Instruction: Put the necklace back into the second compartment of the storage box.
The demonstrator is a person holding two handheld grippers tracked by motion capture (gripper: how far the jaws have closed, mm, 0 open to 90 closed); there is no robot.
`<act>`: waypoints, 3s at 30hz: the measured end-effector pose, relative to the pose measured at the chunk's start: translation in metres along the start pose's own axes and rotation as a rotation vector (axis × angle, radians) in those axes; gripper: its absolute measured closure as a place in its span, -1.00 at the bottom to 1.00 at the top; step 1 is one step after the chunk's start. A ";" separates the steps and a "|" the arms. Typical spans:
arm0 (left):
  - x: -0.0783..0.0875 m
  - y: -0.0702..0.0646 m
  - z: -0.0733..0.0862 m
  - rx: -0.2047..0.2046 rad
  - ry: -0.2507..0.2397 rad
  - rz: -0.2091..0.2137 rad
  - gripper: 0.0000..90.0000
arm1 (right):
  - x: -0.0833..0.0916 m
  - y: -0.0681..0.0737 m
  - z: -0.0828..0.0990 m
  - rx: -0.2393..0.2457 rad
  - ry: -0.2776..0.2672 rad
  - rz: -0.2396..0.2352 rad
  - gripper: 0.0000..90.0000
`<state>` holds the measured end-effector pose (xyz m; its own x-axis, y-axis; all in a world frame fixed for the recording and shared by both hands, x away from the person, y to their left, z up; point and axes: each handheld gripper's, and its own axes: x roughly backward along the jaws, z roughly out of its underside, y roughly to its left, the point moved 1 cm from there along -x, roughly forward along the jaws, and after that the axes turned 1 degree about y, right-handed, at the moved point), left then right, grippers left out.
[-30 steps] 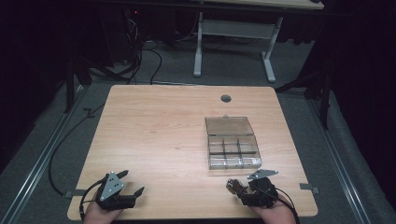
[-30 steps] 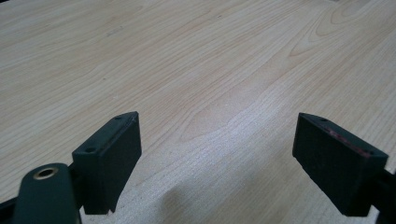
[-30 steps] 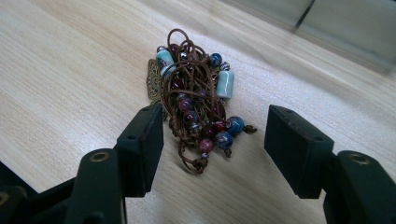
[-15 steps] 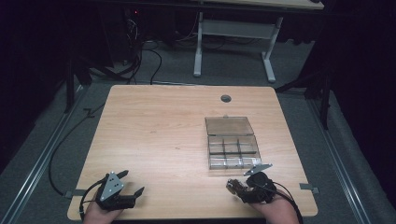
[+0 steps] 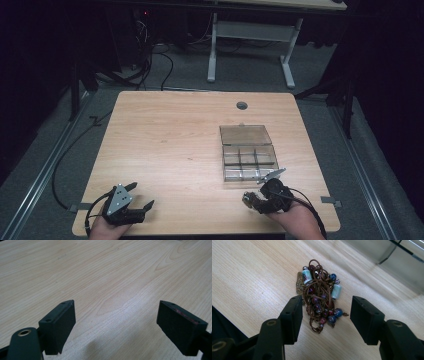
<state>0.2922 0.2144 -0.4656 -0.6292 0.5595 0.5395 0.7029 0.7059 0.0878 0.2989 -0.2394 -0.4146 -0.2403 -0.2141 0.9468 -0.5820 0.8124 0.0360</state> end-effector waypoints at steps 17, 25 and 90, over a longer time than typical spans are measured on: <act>0.000 0.000 0.000 -0.002 -0.001 0.001 -0.65 | -0.011 0.002 -0.020 0.063 0.111 -0.037 0.02; 0.000 0.000 0.000 -0.001 -0.001 0.002 -0.65 | -0.020 0.005 -0.028 0.113 0.171 -0.023 0.46; 0.002 0.001 0.001 0.008 -0.007 0.010 -0.65 | 0.051 -0.038 -0.102 0.026 0.110 0.024 0.59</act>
<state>0.2916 0.2161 -0.4651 -0.6243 0.5695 0.5347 0.7067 0.7035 0.0758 0.3884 -0.2254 -0.3352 -0.1687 -0.1330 0.9767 -0.5975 0.8019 0.0060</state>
